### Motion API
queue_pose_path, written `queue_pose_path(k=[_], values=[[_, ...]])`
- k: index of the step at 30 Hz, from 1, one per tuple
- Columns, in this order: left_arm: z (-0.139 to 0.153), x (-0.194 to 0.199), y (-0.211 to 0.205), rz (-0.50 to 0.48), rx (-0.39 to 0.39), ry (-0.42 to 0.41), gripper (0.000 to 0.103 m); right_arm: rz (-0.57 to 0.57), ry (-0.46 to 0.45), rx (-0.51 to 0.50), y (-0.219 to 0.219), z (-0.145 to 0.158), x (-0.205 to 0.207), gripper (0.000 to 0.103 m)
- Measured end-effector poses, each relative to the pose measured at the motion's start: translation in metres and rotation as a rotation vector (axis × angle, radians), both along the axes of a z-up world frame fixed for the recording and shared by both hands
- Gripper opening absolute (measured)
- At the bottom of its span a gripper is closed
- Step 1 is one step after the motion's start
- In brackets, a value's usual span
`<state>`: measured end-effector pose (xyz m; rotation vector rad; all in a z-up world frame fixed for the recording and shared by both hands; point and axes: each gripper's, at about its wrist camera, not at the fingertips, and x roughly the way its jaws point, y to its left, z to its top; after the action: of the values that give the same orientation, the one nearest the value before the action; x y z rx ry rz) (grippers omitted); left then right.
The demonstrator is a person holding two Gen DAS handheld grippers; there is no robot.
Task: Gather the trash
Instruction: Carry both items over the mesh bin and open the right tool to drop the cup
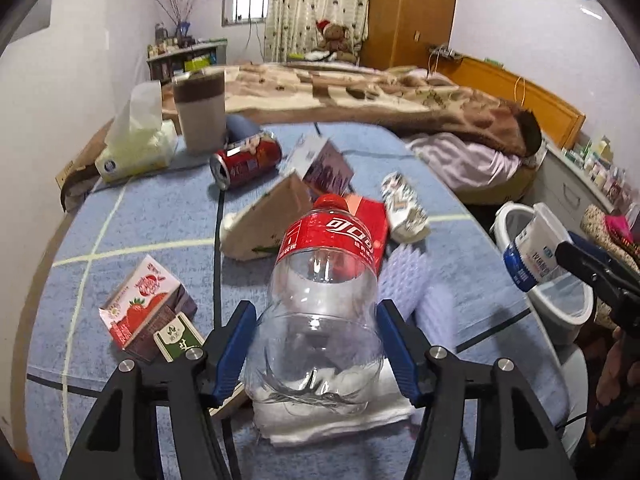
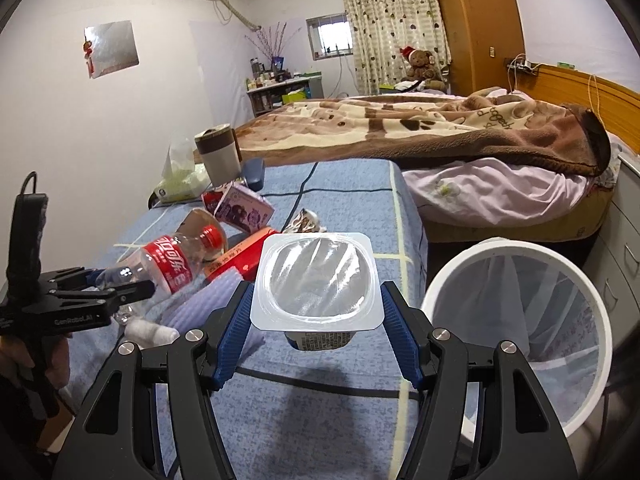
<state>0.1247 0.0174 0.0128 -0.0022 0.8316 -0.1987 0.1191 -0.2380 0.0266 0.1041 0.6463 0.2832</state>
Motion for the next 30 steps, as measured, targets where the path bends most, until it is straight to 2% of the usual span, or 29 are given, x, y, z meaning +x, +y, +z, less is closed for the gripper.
queue_pose_path(k=[6, 12, 23, 30], values=[[0.020, -0.011, -0.014, -0.015, -0.018, -0.050, 0.062, -0.040, -0.020, 0.014, -0.016, 0.004, -0.004, 0.065], [0.030, -0.012, -0.061, -0.112, -0.040, -0.080, 0.062, -0.120, -0.022, 0.017, -0.045, 0.002, -0.011, 0.065], [0.022, 0.000, -0.165, -0.320, -0.074, -0.049, 0.062, -0.271, 0.032, 0.015, -0.095, -0.017, -0.020, 0.065], [0.000, 0.006, -0.214, -0.414, -0.086, 0.009, 0.063, -0.313, 0.075, 0.015, -0.114, -0.028, -0.027, 0.065]])
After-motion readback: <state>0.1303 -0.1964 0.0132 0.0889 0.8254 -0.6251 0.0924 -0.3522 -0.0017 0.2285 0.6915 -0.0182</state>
